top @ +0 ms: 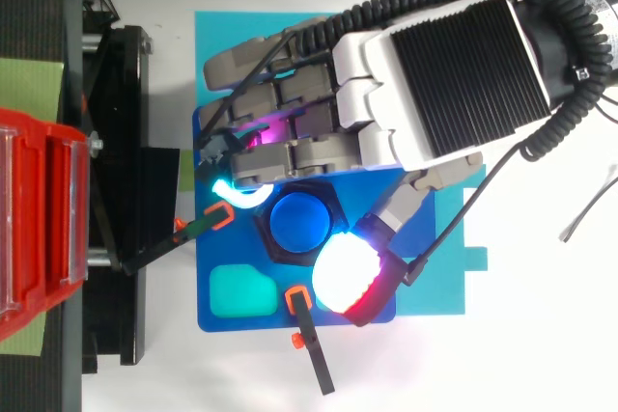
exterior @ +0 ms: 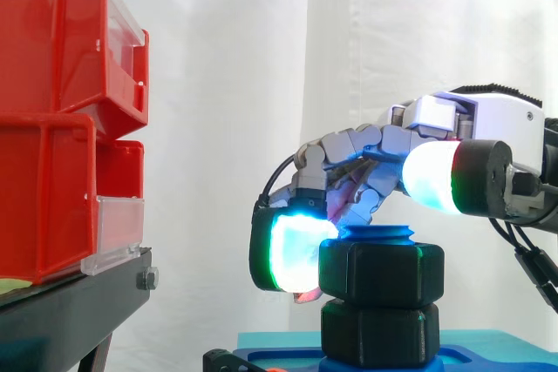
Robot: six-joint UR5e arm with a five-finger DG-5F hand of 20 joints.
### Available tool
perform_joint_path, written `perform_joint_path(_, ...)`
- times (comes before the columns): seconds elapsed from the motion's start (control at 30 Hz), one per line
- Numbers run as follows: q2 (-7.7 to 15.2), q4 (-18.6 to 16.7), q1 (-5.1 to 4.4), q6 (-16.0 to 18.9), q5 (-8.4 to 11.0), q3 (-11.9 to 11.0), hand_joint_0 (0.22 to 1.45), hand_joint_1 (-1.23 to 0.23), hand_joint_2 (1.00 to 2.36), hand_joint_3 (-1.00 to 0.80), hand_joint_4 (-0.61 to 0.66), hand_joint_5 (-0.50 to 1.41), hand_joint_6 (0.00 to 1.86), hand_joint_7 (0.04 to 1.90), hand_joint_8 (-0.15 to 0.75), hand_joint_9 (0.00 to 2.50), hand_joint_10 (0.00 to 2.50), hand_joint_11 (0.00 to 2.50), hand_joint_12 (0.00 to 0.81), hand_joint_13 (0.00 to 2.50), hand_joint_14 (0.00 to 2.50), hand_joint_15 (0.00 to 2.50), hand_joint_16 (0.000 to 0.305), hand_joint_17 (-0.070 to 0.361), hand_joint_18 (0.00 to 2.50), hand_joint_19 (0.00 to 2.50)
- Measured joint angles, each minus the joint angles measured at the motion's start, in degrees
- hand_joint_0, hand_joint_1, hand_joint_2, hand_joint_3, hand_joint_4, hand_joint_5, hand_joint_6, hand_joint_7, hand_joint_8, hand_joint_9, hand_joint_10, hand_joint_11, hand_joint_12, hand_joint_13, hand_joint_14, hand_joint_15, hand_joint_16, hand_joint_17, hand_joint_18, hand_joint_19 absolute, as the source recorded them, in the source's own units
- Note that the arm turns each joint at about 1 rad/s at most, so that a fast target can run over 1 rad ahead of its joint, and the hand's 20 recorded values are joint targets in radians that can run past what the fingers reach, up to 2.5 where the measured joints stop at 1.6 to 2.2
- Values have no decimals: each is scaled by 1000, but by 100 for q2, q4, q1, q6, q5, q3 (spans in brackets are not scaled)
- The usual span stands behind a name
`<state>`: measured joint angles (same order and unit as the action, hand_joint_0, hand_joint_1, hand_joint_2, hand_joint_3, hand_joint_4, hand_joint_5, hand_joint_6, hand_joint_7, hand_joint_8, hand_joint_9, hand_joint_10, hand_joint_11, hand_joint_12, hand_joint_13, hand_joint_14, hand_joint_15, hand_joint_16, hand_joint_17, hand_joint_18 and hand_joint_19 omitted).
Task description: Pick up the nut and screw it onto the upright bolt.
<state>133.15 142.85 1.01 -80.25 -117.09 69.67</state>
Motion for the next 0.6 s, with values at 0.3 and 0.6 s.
perform_joint_path(0.3,0,6,39,6,-20,2,540,-142,1000,-500,161,11,503,1443,265,1067,0,0,245,730,0,0,29,65,499,177)
perform_joint_path(0.6,0,129,78,9,-46,2,545,-168,1000,-500,152,34,556,1401,275,1192,0,0,220,820,0,0,27,61,581,203)
